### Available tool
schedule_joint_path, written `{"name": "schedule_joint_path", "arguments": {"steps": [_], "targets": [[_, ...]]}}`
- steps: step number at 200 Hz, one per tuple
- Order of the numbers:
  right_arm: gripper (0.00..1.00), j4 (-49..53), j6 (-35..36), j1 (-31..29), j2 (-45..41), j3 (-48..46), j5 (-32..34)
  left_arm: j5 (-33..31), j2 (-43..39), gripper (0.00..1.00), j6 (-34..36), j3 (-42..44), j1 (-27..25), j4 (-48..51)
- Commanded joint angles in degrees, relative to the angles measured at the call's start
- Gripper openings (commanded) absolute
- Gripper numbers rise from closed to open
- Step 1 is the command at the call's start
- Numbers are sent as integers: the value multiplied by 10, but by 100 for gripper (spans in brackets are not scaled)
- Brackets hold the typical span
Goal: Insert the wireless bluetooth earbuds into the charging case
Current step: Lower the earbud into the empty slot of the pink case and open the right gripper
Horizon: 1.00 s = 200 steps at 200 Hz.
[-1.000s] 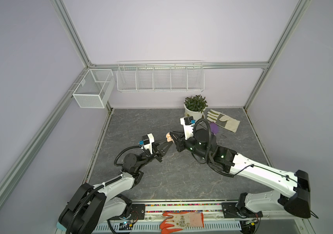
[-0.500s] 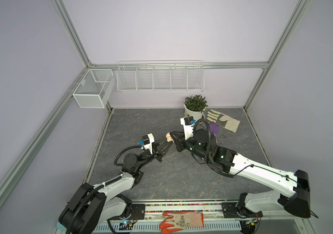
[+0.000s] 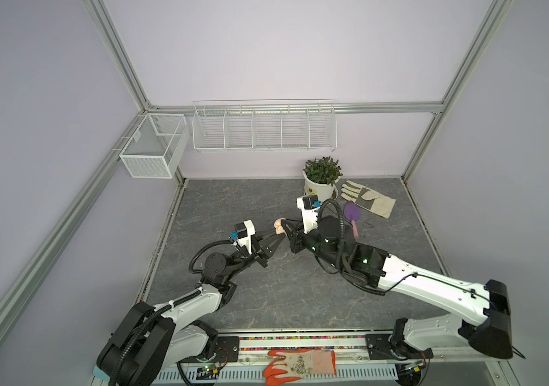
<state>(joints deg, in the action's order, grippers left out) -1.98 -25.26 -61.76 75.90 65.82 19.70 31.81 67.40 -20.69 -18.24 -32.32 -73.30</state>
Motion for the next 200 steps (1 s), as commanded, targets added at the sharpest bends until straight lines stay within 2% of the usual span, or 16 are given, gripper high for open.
{"name": "schedule_joint_path", "arguments": {"steps": [1,120,151,178,200], "targets": [[20,22,-3,-5,5,3,13,3,-7,0,7,-12,-3,-21],[43,61,32,-4,-5,44,5,8,-5,0,8,-15,-4,-18],[51,153,58,19,-10,100,-66,24,-6,0,15,-16,-3,-4],[54,241,88,58,-21,136,-126,41,-17,0,38,-14,-3,25],[60,279,129,94,-37,139,-216,47,-30,0,65,-12,-6,59]]}}
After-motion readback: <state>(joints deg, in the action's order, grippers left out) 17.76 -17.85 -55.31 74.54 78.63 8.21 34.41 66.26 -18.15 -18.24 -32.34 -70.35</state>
